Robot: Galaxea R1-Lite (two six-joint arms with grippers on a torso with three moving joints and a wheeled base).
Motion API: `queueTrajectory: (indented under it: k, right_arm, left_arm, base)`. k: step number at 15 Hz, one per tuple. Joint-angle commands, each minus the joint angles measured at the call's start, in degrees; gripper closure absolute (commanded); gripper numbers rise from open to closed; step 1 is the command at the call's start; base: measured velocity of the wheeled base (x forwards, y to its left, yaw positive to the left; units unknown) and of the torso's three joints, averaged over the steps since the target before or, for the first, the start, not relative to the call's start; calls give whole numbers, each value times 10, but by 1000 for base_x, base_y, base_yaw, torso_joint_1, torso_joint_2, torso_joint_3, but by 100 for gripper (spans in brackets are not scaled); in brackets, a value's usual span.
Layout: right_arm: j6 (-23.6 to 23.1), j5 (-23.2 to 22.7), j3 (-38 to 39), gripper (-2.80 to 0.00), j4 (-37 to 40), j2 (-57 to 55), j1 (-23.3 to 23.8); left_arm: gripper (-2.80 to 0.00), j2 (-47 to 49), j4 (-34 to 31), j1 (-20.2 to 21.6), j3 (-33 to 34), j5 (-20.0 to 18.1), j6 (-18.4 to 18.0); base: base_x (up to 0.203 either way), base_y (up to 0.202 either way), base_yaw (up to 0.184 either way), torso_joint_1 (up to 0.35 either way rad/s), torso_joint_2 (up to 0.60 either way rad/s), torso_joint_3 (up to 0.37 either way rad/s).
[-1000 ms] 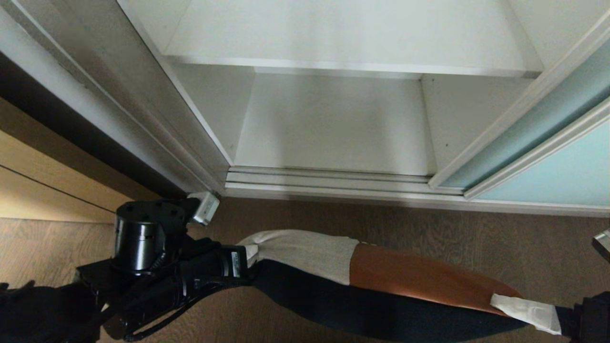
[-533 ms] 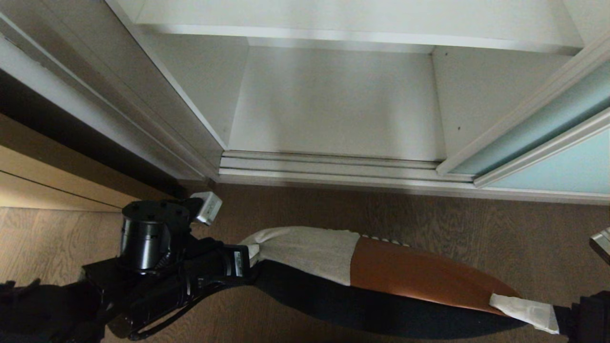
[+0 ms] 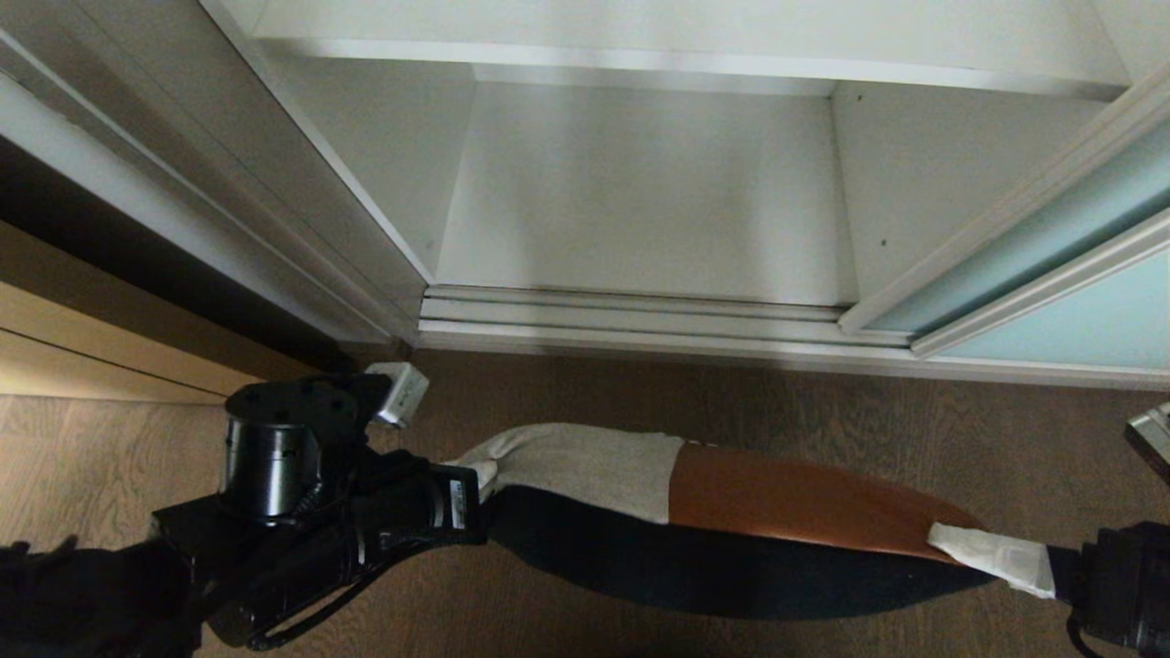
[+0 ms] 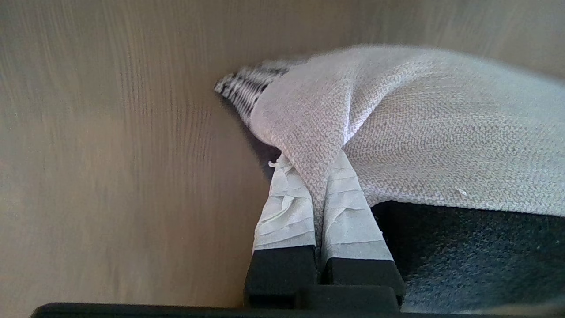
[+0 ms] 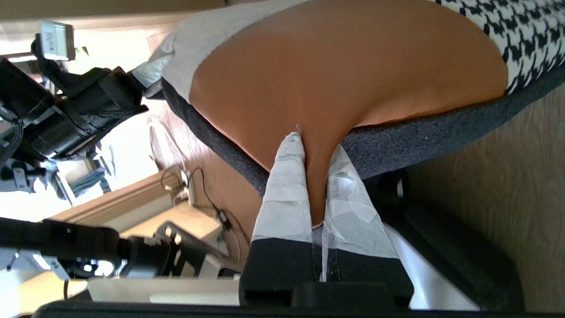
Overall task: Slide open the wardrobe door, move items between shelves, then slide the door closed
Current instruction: Place the pillow on the lower shelf
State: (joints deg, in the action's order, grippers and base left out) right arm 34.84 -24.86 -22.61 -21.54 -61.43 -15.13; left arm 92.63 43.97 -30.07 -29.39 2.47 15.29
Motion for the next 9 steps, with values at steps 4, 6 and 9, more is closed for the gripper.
queueTrajectory:
  k: [4,6,9]
  right_arm:
    - [-4,-2,-84,0,-6,-41,2]
    - [-9,-2,-104,0,-14,-71,9]
    - [-8,-2,-111,0,-81,-104,12]
  left_arm:
    - [0,30,25,0,-89,2,3]
    - [0,52,26,4,-127,2,2]
    - [0,97,28,5,-219,2,-1]
  base:
    - [0,0,0,0,0,0]
    - [0,0,0,0,0,0]
    - [0,0,0,0,0,0]
